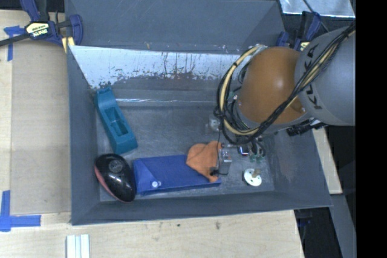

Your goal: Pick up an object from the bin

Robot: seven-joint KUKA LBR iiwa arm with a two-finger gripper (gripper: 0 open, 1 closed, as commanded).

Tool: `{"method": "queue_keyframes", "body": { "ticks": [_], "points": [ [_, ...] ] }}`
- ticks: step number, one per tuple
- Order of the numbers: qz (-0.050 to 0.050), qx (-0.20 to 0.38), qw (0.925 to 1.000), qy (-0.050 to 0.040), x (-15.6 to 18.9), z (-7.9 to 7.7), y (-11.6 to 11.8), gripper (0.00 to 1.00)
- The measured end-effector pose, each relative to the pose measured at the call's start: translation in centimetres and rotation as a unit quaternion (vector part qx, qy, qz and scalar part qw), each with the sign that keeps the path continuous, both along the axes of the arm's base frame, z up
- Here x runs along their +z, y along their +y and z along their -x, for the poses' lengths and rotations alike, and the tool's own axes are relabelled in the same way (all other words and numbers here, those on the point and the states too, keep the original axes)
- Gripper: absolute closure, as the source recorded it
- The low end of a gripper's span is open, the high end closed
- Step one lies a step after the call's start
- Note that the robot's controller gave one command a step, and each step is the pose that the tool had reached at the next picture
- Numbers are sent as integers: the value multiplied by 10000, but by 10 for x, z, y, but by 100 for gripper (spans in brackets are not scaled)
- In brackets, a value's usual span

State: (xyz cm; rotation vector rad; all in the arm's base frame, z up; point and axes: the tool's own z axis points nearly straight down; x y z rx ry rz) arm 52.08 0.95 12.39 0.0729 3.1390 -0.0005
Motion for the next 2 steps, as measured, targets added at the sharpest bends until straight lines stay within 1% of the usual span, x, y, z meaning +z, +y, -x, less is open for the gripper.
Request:
{"method": "queue_keyframes", "body": {
  "ticks": [1, 2],
  "points": [
    [-11, -185, 9998, 33, -48, -18, -5, 0],
    [-6, -902, 9959, -68, -51, -17, 0, 100]
  ]
}}
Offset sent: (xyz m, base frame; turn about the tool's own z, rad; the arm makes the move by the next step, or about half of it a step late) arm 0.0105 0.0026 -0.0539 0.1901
